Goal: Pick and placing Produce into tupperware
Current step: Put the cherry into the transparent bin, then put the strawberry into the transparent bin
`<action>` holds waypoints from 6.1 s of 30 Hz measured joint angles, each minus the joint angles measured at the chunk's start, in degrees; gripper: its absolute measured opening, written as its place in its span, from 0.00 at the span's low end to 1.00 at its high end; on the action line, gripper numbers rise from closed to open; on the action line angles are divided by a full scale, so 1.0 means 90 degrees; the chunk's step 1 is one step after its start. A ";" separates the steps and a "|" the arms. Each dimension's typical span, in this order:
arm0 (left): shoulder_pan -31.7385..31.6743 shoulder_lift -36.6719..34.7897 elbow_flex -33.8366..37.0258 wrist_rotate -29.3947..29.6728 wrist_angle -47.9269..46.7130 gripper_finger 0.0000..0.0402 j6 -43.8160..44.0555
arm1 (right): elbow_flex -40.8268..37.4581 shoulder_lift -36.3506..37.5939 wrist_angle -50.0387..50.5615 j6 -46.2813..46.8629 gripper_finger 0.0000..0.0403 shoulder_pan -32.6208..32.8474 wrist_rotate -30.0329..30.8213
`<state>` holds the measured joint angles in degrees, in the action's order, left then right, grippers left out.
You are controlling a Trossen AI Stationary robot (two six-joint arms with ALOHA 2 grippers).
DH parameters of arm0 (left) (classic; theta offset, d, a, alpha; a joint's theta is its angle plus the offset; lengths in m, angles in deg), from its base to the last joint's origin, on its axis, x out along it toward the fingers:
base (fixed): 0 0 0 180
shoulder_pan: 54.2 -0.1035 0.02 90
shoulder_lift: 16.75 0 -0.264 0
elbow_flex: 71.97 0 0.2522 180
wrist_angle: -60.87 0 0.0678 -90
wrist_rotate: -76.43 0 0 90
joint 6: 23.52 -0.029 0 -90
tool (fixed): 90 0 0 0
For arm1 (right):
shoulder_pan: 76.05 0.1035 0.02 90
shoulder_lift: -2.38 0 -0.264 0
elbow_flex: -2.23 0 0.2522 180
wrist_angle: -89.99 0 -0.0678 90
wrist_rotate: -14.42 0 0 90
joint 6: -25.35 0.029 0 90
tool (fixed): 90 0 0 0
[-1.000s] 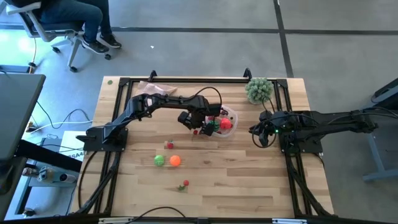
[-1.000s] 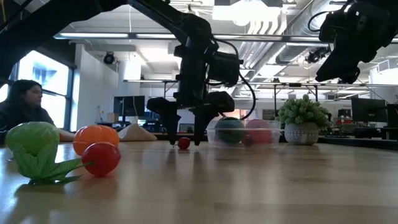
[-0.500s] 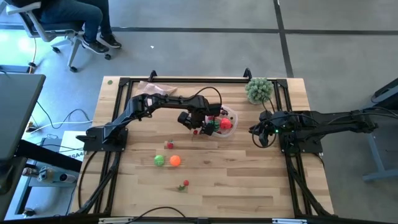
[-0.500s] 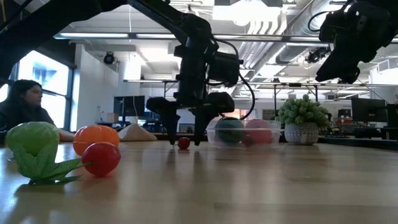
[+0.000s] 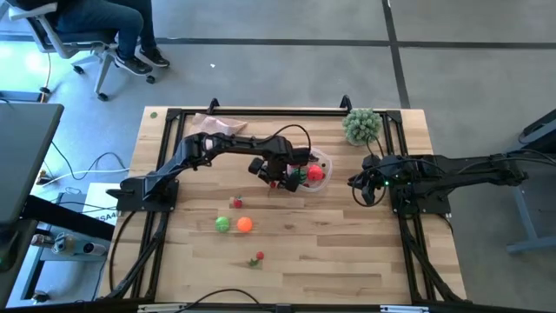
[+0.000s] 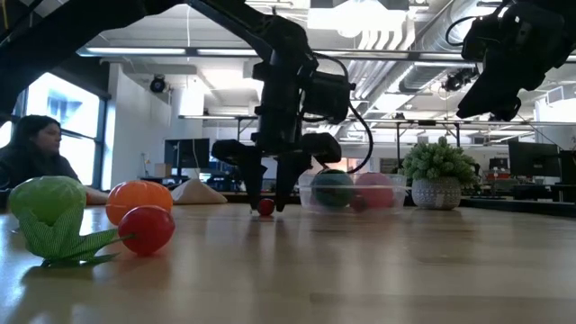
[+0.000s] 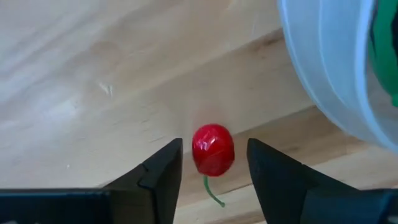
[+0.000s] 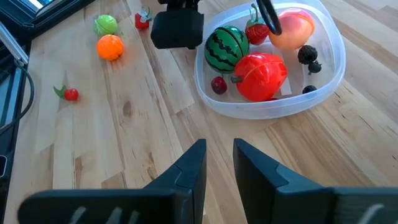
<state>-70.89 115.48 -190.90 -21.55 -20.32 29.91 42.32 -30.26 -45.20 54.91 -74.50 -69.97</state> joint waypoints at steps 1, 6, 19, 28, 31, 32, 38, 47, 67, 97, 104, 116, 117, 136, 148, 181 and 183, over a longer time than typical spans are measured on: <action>0.0007 0.0004 0.0000 0.0022 0.0005 0.41 0.0000 | 0.0000 -0.0002 0.0000 0.0002 0.18 -0.0001 0.0000; 0.0029 0.0058 -0.0005 0.0094 0.0021 0.37 0.0002 | 0.0000 0.0000 0.0000 0.0002 0.18 -0.0001 0.0000; 0.0025 0.0058 -0.0005 0.0175 0.0011 0.26 0.0119 | 0.0000 0.0000 0.0000 0.0000 0.18 0.0000 0.0000; 0.0025 0.0058 -0.0005 0.0151 -0.0001 0.18 0.0165 | 0.0000 -0.0001 0.0000 0.0001 0.18 -0.0001 0.0000; 0.0025 0.0058 -0.0005 0.0154 -0.0006 0.19 0.0167 | 0.0000 -0.0002 0.0000 0.0001 0.18 0.0000 0.0000; 0.0025 0.0058 -0.0005 0.0153 -0.0006 0.20 0.0168 | 0.0000 -0.0002 0.0000 0.0000 0.18 0.0000 0.0000; 0.0025 0.0058 -0.0002 0.0154 -0.0011 0.19 0.0172 | 0.0000 0.0000 0.0000 0.0001 0.18 0.0000 0.0000; 0.0025 -0.0033 -0.0392 -0.0049 -0.0567 0.18 0.0443 | 0.0000 -0.0002 0.0000 0.0001 0.18 0.0001 0.0000; 0.0015 -0.0156 -0.3257 0.1852 0.0159 0.18 0.0432 | 0.0000 0.0000 0.0000 0.0000 0.18 -0.0001 0.0001; 0.0017 0.1236 -0.3225 0.1495 0.0487 0.18 0.0432 | 0.0000 0.0000 0.0000 0.0000 0.18 -0.0001 0.0000; 0.0017 0.1236 -0.3225 0.1509 0.0470 0.20 0.0454 | 0.0000 0.0000 0.0000 0.0002 0.18 -0.0001 0.0000; 0.0017 0.1236 -0.3225 0.1651 0.0450 0.40 0.0619 | 0.0000 0.0000 0.0000 0.0001 0.18 0.0001 0.0000; 0.0017 0.1236 -0.3225 0.1673 0.0449 0.40 0.0619 | 0.0000 0.0000 0.0000 0.0000 0.18 -0.0001 0.0000; 0.0020 -0.0087 -0.3230 0.0978 -0.1976 0.34 0.1689 | 0.0000 0.0000 0.0000 0.0000 0.18 0.0000 0.0000; 0.0025 -0.0342 -0.2619 0.0097 -0.2516 0.36 0.1863 | 0.0000 -0.0002 0.0000 0.0002 0.18 -0.0001 0.0000; 0.0414 -0.5153 0.4870 0.0212 0.0958 0.45 0.3532 | 0.0000 0.0000 0.0000 0.0000 0.18 0.0000 -0.0001; 0.0655 -0.5148 0.5037 0.0214 0.1269 0.45 0.3730 | 0.0000 -0.0002 0.0000 0.0000 0.18 -0.0001 0.0002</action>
<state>-64.99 69.15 -145.57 -19.62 -8.90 63.48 42.32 -30.28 -45.20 54.91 -74.51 -69.96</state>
